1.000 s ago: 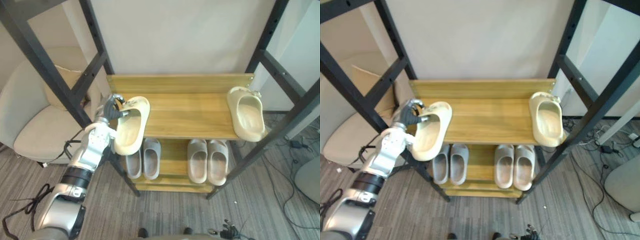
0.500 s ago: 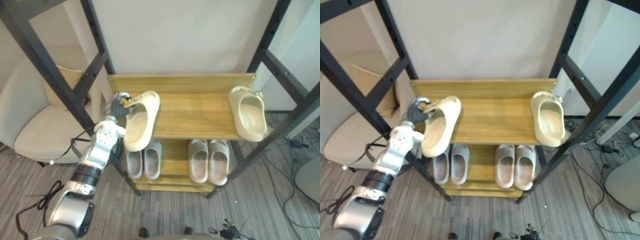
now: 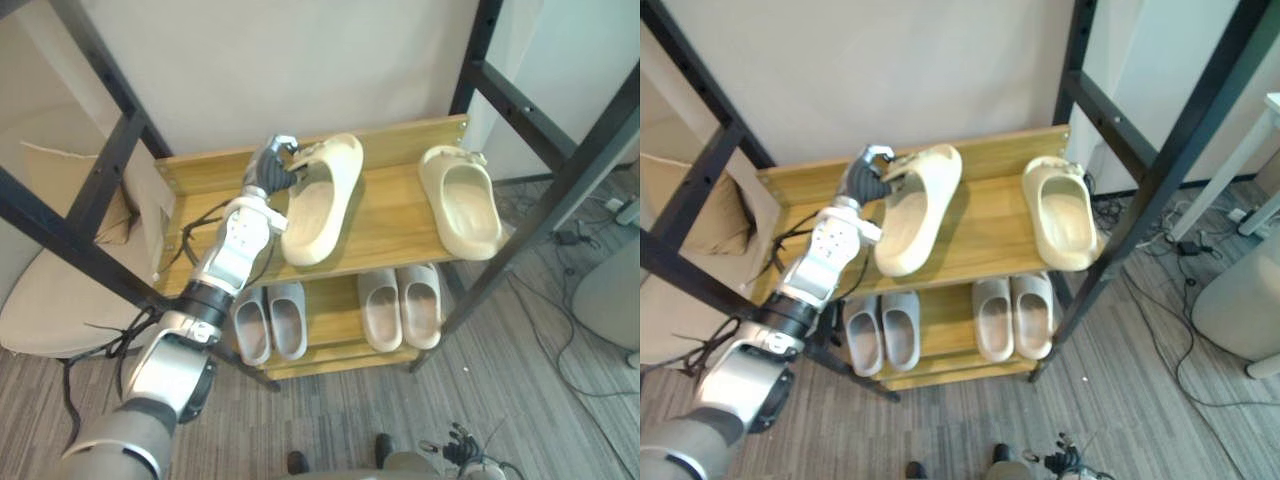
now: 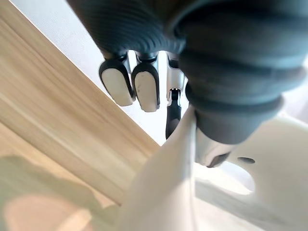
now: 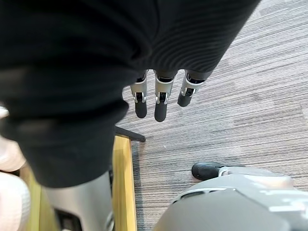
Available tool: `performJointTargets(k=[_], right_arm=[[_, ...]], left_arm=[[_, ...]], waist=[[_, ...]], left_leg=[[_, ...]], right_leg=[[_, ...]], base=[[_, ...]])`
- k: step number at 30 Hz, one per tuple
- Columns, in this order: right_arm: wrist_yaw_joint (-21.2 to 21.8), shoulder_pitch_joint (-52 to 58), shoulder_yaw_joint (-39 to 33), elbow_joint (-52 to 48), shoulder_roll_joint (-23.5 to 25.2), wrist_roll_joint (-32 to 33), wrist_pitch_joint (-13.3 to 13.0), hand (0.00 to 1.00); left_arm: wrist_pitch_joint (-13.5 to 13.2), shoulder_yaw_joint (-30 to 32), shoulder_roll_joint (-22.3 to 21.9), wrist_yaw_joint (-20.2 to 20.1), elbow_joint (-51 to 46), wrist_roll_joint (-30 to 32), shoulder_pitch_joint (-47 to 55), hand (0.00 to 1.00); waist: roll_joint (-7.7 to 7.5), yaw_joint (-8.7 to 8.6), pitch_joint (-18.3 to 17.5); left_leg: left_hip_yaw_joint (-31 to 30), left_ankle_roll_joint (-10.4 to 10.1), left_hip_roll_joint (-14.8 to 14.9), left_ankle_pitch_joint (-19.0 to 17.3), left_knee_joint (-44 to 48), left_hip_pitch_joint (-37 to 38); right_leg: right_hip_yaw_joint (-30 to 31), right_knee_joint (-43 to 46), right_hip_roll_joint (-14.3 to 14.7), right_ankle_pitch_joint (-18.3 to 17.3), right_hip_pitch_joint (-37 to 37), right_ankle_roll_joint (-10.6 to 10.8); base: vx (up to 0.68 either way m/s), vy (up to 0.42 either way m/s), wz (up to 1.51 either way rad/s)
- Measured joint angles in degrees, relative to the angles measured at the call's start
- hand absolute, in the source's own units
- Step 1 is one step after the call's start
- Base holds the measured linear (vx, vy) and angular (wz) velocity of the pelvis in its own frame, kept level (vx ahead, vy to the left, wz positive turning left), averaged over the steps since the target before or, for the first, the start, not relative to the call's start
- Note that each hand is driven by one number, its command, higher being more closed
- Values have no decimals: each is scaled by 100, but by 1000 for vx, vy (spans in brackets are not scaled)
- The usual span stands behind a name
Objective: Organize the slippers on the shoe rack
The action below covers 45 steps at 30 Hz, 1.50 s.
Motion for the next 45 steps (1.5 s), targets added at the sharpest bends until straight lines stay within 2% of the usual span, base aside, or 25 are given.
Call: performJointTargets(k=[5, 19, 20, 28, 35, 45], right_arm=[[-30, 106, -95, -1, 18, 35, 1, 0], [-153, 149, -339, -53, 84, 105, -21, 0], [-160, 169, -346, -122, 103, 108, -21, 0], [-164, 243, -370, -274, 135, 220, -53, 0], [-168, 345, -581, -462, 235, 226, -61, 0], [-168, 359, -582, -465, 237, 227, -92, 0]], left_arm=[[64, -26, -60, -1, 281, 9, 0, 100], [60, -510, -784, 106, 297, 123, -177, 100], [59, -519, -879, 108, 369, 124, -232, 0], [92, -684, -1190, 131, 644, 126, -540, 0], [164, -614, -1280, 236, 742, 127, -680, 0], [165, -535, -1392, 241, 885, 123, -912, 0]], waist=[[29, -111, 20], [113, -157, 89], [112, -160, 90], [117, -178, 94], [126, -168, 106], [132, -160, 104]], left_leg=[[12, -10, 6, -7, 0, -8], [17, -23, 16, -15, 0, -6], [19, -23, 17, -15, 0, -5], [119, -10, 47, -28, 1, -9], [167, -3, 34, -32, 1, -26], [194, -4, 38, -31, 1, -21]], right_leg=[[6, 1, 2, 1, 0, 2], [0, 3, 5, -4, 10, 7], [0, 3, 4, -4, 10, 7], [118, 122, -24, -61, -81, 37], [188, 464, -57, -227, -277, 53], [163, 520, -53, -241, -306, 50]], base=[[0, -2, -1], [0, 0, 0], [0, 0, 0], [4, 2, -3], [5, 4, -3], [3, 0, -2]])
